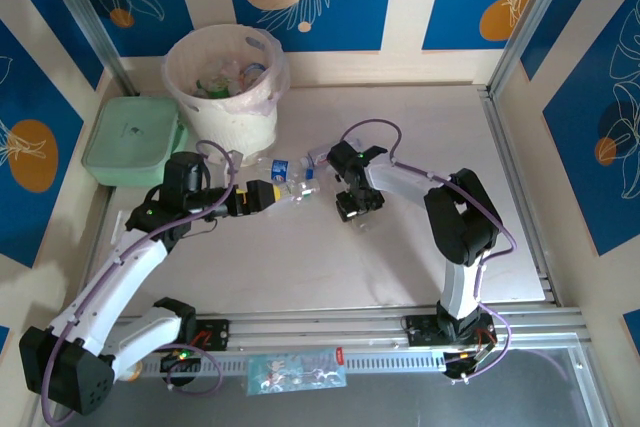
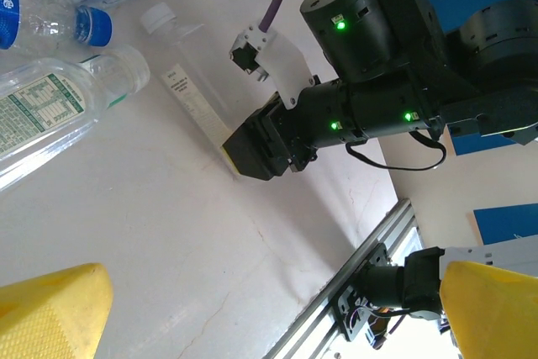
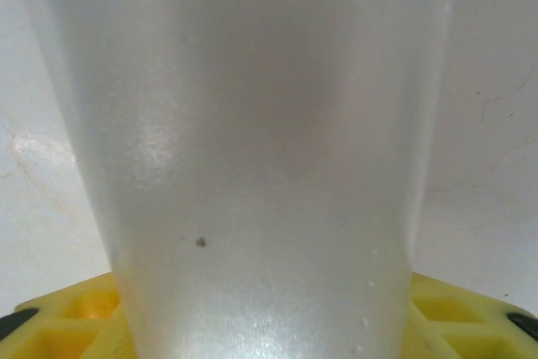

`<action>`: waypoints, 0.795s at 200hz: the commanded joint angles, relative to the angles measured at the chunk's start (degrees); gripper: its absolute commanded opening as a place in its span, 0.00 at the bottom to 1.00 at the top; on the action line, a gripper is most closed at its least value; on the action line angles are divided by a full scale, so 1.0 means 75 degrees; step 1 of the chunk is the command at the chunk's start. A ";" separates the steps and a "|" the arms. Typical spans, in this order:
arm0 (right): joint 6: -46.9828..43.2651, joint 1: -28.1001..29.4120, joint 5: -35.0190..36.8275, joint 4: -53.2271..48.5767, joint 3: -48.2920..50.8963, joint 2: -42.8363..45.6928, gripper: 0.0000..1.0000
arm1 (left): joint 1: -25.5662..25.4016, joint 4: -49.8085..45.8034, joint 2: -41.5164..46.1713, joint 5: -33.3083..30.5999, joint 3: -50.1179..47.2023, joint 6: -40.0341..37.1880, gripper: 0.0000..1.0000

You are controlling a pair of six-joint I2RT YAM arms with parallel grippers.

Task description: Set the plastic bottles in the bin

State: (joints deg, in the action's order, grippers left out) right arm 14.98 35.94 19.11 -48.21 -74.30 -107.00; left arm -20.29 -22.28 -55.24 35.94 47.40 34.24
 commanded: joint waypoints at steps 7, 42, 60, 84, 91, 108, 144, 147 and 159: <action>0.0086 0.0139 0.0047 -0.0196 0.0250 0.0293 0.50 | -0.0057 -0.0255 -0.0026 -0.0268 0.0230 -0.0121 1.00; 0.0274 0.0368 0.0036 -0.0432 0.0307 0.1161 0.49 | -0.0050 -0.1024 -0.0266 -0.1049 0.0829 -0.0019 0.99; 0.0357 0.0477 -0.0168 -0.0421 0.0298 0.1838 0.48 | -0.0063 -0.1188 -0.0351 -0.1331 0.1107 0.0182 0.99; 0.0351 0.0671 -0.0732 -0.0109 0.0321 0.2810 0.49 | -0.0149 -0.0677 -0.0347 -0.1119 0.1304 0.0599 0.99; 0.0383 0.0719 -0.0876 0.0006 0.0321 0.3067 0.49 | -0.0204 -0.0528 -0.0377 -0.1023 0.1380 0.0711 0.99; 0.0492 0.0739 -0.1420 0.0350 0.0323 0.3670 0.49 | -0.0466 -0.0278 -0.0521 -0.0956 0.1630 0.0780 0.99; 0.0771 0.0751 -0.2671 0.1572 0.0664 0.4843 0.49 | -0.1009 0.0429 -0.0934 -0.0439 0.2076 0.0721 0.99; 0.0793 0.0742 -0.2754 0.1656 0.0686 0.4912 0.49 | -0.1038 0.0525 -0.0961 -0.0390 0.2082 0.0717 0.99; 0.0895 0.0665 -0.3429 0.2035 0.0774 0.5145 0.49 | -0.1111 0.0870 -0.1024 -0.0175 0.2106 0.0657 0.99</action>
State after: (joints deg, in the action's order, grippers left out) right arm 19.18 41.30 4.51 -40.69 -70.11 -72.03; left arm -27.27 -22.33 -61.95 30.17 61.08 39.20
